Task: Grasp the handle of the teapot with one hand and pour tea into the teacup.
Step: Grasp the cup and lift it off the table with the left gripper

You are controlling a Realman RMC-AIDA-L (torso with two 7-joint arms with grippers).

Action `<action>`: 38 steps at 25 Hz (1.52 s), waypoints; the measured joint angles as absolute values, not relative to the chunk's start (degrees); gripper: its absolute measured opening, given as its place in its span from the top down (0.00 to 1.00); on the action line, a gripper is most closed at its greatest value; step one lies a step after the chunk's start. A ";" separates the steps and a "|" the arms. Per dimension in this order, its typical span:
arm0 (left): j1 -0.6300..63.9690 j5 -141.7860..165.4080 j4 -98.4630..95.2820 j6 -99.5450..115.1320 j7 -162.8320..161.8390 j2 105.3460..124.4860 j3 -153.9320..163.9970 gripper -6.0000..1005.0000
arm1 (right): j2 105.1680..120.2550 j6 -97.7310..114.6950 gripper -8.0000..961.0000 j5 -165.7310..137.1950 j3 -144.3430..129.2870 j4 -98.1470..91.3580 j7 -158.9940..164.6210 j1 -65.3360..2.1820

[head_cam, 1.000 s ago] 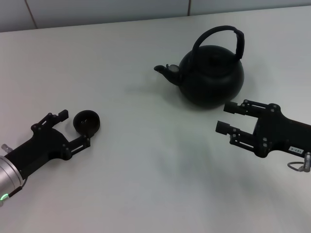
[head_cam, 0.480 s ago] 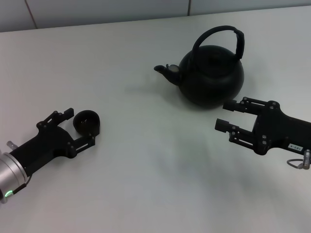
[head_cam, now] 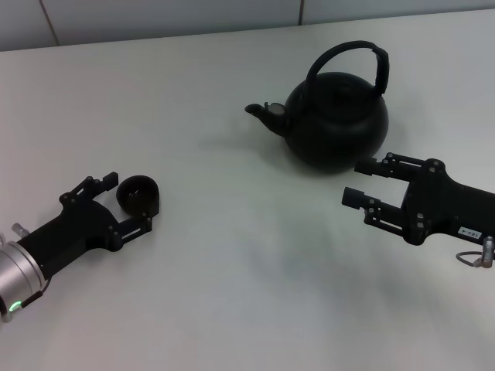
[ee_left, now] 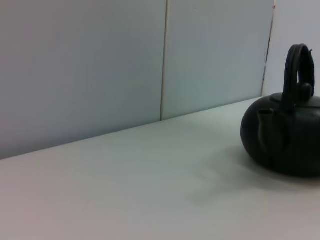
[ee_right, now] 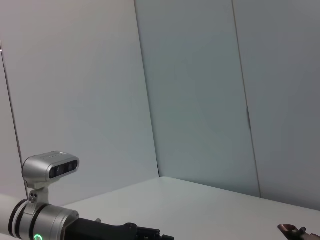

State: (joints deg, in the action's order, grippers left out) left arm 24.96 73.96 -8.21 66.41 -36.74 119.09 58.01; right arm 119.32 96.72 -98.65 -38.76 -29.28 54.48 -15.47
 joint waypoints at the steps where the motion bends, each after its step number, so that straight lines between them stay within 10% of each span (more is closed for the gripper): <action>1: 24.99 73.99 -8.16 66.26 -36.74 119.09 58.02 0.22 | 119.32 96.69 0.43 -98.65 -38.76 -29.27 54.48 -15.47; 38: 26.08 73.91 -6.79 66.60 -36.70 119.12 58.12 0.32 | 119.27 96.68 0.43 -98.61 -38.76 -29.36 54.07 -15.55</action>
State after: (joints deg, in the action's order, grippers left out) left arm 26.08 73.91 -6.79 66.60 -36.70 119.12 58.12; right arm 119.27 96.68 -98.61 -38.76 -29.36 54.07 -15.55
